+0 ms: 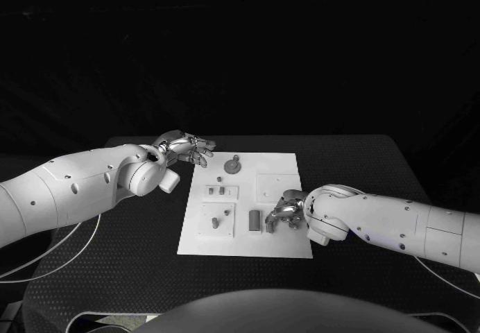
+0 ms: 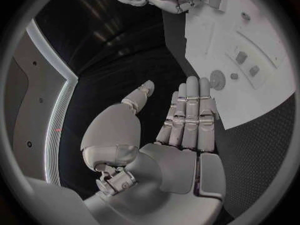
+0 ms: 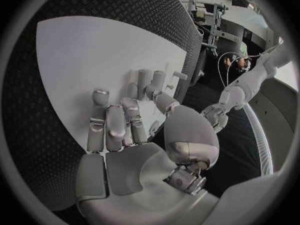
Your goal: Assemble the parts on the task board
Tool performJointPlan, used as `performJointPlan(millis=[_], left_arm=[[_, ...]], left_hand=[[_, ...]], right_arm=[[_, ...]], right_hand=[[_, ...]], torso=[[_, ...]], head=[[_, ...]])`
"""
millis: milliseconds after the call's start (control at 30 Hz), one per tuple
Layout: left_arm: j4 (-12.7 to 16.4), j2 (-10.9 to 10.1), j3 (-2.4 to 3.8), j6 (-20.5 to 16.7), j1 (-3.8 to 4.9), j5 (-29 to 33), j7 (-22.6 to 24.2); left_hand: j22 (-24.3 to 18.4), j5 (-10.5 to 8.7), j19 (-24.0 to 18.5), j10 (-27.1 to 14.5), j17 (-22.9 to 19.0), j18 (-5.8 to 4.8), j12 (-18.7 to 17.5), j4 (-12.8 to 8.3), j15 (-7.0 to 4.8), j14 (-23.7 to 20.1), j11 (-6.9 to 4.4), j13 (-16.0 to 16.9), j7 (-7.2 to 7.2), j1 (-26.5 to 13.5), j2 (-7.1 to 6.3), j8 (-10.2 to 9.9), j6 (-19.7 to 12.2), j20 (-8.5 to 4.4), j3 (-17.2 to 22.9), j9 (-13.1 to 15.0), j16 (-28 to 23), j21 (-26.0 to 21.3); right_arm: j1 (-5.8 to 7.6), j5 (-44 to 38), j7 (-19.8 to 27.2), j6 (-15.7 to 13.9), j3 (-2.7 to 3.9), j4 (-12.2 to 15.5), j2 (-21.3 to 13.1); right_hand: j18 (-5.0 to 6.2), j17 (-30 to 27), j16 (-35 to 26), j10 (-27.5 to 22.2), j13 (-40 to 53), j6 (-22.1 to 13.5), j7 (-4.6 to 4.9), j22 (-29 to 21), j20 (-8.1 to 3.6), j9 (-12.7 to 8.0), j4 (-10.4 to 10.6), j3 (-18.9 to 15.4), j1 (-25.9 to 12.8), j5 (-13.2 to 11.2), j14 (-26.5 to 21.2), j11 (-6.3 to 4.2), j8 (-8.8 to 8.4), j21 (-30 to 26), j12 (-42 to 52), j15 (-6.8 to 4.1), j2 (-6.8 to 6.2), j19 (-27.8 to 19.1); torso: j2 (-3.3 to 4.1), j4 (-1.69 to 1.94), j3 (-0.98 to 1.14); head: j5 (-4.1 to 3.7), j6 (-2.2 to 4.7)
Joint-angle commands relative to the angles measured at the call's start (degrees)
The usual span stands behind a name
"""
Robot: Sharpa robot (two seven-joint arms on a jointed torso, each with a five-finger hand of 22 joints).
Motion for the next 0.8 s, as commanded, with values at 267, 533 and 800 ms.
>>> performJointPlan(millis=[267, 533, 800], left_arm=[[0.1, 0.1, 0.04, 0.6, 0.04, 0.3, 0.3], [0.2, 0.1, 0.04, 0.6, 0.04, 0.3, 0.3], [0.1, 0.1, 0.04, 0.6, 0.04, 0.3, 0.3]], left_hand=[[0.1, -0.17, -0.6, -0.3, 0.1, 0.38, 0.0, -0.2, 0.13, 0.2, 0.05, 0.1, 0.30, -0.3, 0.06, 0.3, -0.3, 0.00, 0.1, -0.1, -0.4, -0.2], [0.1, -0.17, -0.6, -0.3, 0.1, 0.38, 0.0, -0.2, 0.13, 0.2, 0.05, 0.1, 0.30, -0.3, 0.06, 0.3, -0.4, 0.00, 0.1, -0.1, -0.4, -0.2], [0.1, -0.17, -0.6, -0.3, 0.1, 0.38, 0.0, -0.2, 0.13, 0.2, 0.05, 0.1, 0.30, -0.3, 0.06, 0.3, -0.4, 0.00, 0.1, -0.1, -0.5, -0.2]], right_arm=[[-0.10, 0.6, 1.8, -1.0, -0.01, 0.1, 0.5], [-0.10, 0.6, 2.3, -1.2, -0.01, 0.1, 0.6], [-0.10, 0.6, 2.6, -1.0, -0.01, 0.1, 0.5]], right_hand=[[0.72, -0.4, 0.0, -0.8, -0.4, -0.2, 0.38, 0.9, -0.03, -0.6, 3.3, 0.3, -1.7, -0.2, -0.8, -0.02, -0.41, -0.5, -0.7, 0.01, -2.41, 0.4], [0.72, -0.6, -0.1, -1.2, -0.6, -0.5, 0.45, 0.9, -0.11, -0.7, 5.8, 0.5, -2.4, -0.3, -1.1, 0.01, -0.44, -0.6, -0.9, 0.02, -4.74, 0.3], [0.72, -0.8, -0.1, -1.4, -0.6, -0.6, 0.47, 0.9, -0.15, -0.8, 6.0, 0.6, -2.3, -0.3, -1.3, 0.03, -0.45, -0.7, -1.1, 0.03, -5.35, 0.3]], torso=[[0.01, 0.00, 0.02], [0.00, 0.00, 0.02], [0.00, 0.01, 0.01]], head=[[-0.04, 0.00], [-0.05, 0.00], [-0.02, 0.00]])
